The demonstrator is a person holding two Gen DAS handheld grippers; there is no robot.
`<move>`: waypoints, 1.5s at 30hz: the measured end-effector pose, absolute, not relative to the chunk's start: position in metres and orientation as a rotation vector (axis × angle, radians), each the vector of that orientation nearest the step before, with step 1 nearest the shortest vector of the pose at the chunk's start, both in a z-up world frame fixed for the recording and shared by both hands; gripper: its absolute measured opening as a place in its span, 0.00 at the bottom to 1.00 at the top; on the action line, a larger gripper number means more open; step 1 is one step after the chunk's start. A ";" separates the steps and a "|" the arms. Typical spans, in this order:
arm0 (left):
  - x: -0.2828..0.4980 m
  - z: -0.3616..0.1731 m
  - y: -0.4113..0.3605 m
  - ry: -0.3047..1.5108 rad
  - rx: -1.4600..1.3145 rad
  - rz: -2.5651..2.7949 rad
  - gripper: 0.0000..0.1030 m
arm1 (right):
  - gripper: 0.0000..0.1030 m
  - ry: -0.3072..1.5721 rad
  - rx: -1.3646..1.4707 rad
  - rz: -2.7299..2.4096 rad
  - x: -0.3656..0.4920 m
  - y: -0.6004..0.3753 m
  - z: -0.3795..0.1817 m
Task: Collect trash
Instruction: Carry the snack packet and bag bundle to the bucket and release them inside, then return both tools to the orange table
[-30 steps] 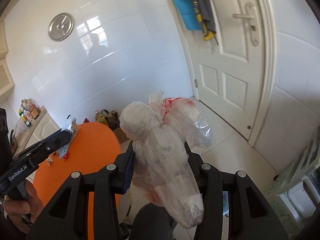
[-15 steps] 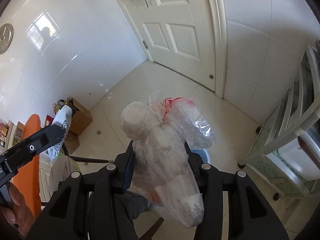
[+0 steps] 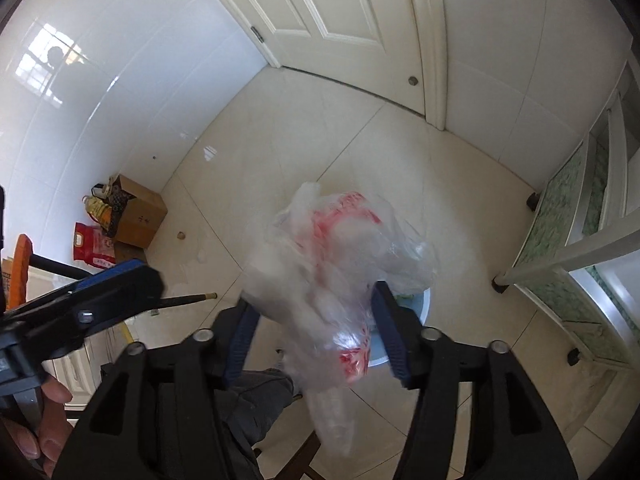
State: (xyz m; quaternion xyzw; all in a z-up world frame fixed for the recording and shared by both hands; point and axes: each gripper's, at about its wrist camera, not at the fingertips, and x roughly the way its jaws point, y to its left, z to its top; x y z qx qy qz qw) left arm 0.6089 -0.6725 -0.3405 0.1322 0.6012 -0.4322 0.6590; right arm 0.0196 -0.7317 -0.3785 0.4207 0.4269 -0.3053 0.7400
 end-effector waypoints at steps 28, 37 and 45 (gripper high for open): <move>0.497 -0.180 -0.477 0.966 0.219 -0.920 0.90 | 1.00 0.772 0.730 -0.728 0.025 -0.651 -0.245; 0.466 -0.121 -0.344 0.802 0.128 -0.793 0.98 | 1.00 0.660 0.594 -0.634 0.056 -0.593 -0.165; 0.416 -0.087 -0.248 0.697 0.061 -0.637 0.99 | 1.00 0.585 0.476 -0.485 0.107 -0.524 -0.109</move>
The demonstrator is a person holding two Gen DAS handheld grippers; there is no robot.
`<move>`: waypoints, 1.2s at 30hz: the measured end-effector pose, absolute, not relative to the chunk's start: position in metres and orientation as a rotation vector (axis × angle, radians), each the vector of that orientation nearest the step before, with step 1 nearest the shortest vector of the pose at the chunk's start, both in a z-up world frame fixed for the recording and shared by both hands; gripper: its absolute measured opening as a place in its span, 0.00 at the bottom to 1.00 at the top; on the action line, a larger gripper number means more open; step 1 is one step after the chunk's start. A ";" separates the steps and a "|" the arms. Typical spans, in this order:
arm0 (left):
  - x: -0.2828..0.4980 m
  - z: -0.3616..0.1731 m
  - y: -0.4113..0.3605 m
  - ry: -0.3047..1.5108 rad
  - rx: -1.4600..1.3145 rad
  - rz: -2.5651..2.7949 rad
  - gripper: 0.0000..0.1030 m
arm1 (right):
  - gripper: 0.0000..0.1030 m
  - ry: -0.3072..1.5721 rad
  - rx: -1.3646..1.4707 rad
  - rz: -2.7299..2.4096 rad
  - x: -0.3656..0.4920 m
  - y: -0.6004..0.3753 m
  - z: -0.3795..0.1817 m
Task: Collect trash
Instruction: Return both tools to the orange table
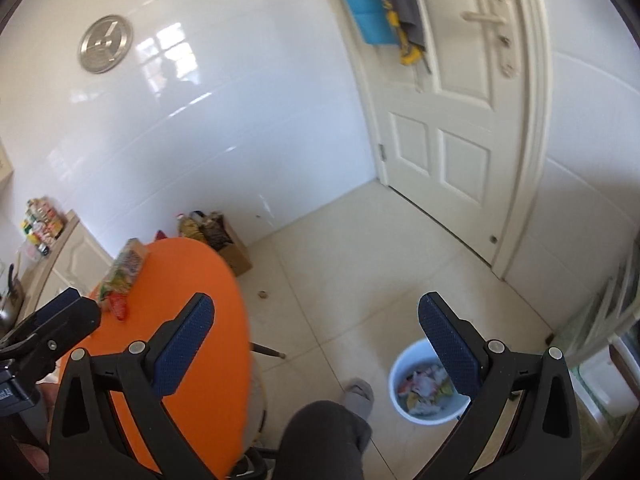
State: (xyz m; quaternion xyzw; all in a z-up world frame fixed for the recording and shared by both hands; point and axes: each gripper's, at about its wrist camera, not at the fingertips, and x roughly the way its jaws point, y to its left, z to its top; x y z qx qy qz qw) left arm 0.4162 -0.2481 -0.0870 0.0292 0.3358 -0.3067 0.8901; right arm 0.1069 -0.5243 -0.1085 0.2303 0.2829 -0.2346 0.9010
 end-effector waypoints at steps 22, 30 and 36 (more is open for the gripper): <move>0.307 -0.063 -0.017 0.593 -0.115 -0.161 0.99 | 1.00 0.535 0.168 -0.077 0.228 -0.314 -0.050; 0.321 -0.086 -0.009 0.669 -0.120 -0.085 0.99 | 1.00 0.616 0.136 -0.024 0.272 -0.294 -0.080; 0.389 -0.110 -0.039 0.747 -0.083 -0.064 0.99 | 1.00 0.710 0.135 -0.017 0.316 -0.296 -0.119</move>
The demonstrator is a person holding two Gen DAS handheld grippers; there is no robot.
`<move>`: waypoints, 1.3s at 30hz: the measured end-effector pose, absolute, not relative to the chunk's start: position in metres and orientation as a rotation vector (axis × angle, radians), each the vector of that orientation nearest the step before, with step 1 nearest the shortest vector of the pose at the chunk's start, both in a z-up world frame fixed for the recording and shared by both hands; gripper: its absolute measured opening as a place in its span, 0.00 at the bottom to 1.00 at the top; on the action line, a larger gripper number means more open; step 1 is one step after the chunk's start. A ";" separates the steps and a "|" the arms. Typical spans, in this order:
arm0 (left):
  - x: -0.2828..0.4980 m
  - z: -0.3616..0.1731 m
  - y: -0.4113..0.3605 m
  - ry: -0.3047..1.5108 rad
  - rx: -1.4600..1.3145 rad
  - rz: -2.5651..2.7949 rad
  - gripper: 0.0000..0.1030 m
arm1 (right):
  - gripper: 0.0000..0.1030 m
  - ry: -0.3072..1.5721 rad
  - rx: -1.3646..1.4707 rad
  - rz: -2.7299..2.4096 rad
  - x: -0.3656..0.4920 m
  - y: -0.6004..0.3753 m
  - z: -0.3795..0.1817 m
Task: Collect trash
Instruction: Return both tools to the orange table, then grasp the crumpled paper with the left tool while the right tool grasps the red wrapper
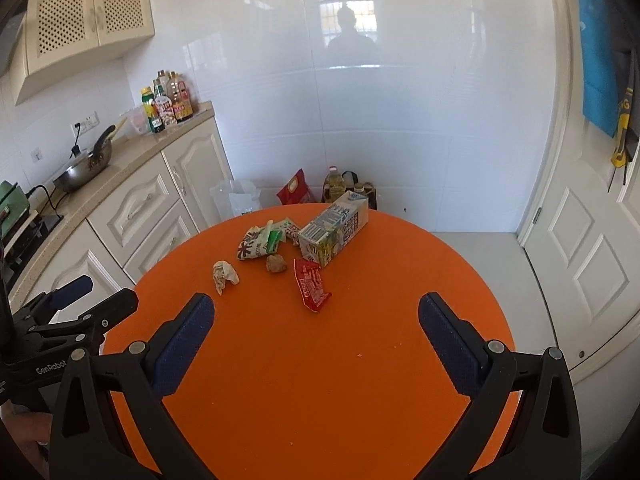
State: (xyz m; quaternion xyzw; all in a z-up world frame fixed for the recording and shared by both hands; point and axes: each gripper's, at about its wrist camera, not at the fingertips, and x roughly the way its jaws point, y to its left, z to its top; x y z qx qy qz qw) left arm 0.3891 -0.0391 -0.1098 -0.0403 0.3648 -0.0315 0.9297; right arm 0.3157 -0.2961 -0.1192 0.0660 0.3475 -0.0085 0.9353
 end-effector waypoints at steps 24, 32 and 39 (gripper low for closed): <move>0.641 -0.224 -0.090 0.906 -0.027 -0.092 0.30 | 0.47 0.941 0.093 0.076 0.447 -0.280 -0.238; 0.662 -0.220 -0.090 0.903 -0.095 -0.140 0.22 | 0.21 0.932 0.130 0.069 0.431 -0.295 -0.240; 0.644 -0.208 -0.104 0.891 -0.122 -0.197 0.22 | 0.21 0.911 0.232 0.087 0.385 -0.319 -0.230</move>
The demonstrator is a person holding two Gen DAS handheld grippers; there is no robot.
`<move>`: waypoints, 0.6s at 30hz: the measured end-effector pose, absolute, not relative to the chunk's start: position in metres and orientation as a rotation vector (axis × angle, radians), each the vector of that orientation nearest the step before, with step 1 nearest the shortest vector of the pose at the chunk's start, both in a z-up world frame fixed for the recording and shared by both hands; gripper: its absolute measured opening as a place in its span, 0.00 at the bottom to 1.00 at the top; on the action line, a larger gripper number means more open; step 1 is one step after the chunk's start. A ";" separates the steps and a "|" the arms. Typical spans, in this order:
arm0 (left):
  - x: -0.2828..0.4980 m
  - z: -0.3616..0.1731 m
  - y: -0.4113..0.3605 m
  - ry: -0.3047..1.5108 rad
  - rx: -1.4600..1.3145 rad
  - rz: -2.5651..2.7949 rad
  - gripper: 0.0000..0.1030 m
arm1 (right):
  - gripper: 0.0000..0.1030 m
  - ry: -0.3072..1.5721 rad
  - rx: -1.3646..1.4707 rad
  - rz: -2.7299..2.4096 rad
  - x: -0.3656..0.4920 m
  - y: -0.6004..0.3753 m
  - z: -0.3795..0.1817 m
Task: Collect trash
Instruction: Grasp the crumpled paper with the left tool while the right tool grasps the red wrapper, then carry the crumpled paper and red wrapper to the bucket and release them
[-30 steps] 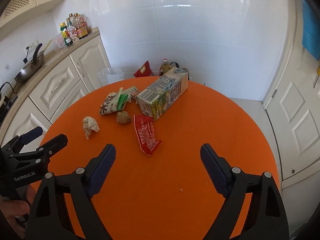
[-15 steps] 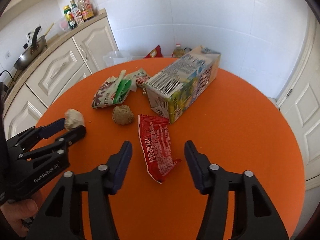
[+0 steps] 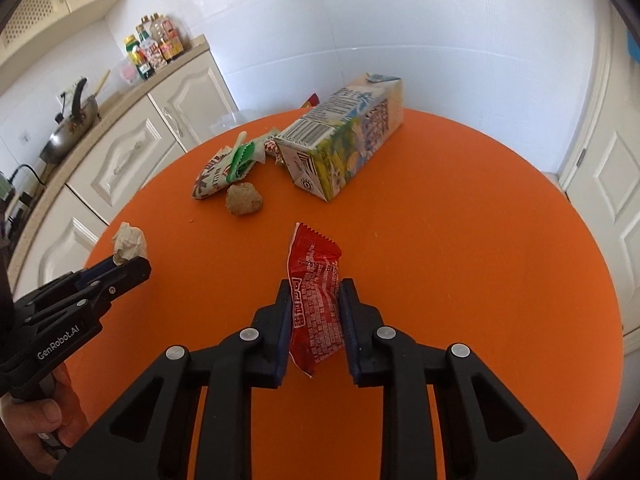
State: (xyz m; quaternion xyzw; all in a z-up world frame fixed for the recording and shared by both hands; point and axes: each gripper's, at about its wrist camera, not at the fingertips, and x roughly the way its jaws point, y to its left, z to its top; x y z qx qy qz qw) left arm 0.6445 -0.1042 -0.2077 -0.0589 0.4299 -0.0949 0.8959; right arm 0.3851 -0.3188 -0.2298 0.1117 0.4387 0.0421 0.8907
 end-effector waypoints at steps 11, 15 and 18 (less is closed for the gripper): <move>0.621 -0.185 -0.136 0.856 -0.106 -0.315 0.22 | 0.21 0.831 0.276 0.040 0.305 -0.351 -0.195; 0.601 -0.176 -0.149 0.833 -0.089 -0.366 0.22 | 0.21 0.797 0.289 0.014 0.279 -0.367 -0.182; 0.579 -0.166 -0.159 0.820 -0.076 -0.373 0.22 | 0.21 0.767 0.298 -0.008 0.259 -0.382 -0.172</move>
